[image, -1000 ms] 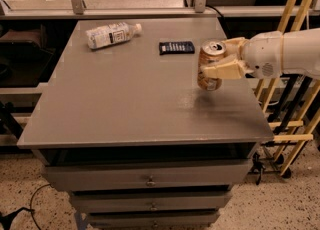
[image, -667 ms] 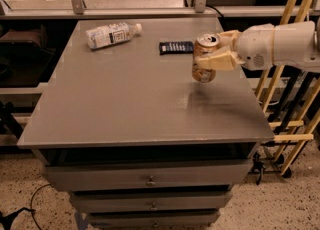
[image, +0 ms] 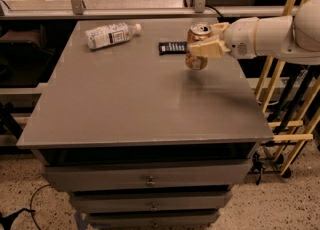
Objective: Move orange can near rxbar blueberry
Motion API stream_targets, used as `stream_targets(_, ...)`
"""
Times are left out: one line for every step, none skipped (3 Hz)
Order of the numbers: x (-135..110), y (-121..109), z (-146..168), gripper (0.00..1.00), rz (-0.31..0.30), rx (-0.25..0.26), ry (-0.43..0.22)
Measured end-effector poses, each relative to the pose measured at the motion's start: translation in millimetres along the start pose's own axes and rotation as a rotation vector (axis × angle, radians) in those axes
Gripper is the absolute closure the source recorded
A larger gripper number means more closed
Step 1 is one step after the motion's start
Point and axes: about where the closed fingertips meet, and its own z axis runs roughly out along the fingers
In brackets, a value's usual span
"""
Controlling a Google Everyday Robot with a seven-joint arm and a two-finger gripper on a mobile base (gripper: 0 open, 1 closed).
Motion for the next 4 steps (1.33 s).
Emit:
stream_targets(4.0,-16.7,18.4,1.0,0.039,0.034,-0.001)
stream_targets(7.0,-29.3,34.5,1.0,0.058,0.046,0.006)
stream_targets(10.3,-39.2,47.6,1.0,0.076,0.049,0.013)
stream_targets(15.5,-47.0,55.7,1.0,0.099,0.052,0.019)
